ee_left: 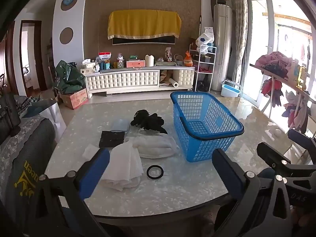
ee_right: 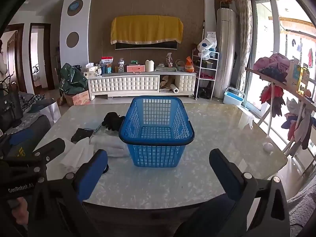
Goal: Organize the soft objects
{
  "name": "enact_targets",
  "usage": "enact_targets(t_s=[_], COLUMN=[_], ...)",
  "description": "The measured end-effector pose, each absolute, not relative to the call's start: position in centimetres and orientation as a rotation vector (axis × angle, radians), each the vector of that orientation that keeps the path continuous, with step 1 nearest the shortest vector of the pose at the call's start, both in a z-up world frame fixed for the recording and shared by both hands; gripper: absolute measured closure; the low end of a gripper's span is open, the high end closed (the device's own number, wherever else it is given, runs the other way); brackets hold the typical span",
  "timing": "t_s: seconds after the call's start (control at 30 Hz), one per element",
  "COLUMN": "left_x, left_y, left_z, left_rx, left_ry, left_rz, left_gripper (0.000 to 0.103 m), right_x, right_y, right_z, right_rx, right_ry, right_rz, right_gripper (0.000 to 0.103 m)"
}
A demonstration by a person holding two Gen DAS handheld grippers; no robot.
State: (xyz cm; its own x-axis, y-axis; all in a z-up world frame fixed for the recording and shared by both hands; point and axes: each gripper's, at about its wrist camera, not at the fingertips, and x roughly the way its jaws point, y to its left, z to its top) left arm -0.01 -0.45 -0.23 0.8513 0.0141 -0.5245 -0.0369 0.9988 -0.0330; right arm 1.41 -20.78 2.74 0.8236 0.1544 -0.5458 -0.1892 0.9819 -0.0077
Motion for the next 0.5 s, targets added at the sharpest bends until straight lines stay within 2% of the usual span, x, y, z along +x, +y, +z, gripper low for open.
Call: enact_targets(t_s=[0.5], left_x=[-0.36], left_y=[-0.66], left_z=[0.1], left_rx=[-0.041], left_ry=[0.554], left_rz=[0.015], left_gripper=[0.0], right_x=[1.09], right_y=[-20.63], right_z=[2.74], right_rx=[-0.059], right_ry=[0.579], right_rz=[0.182], right_gripper=[0.0])
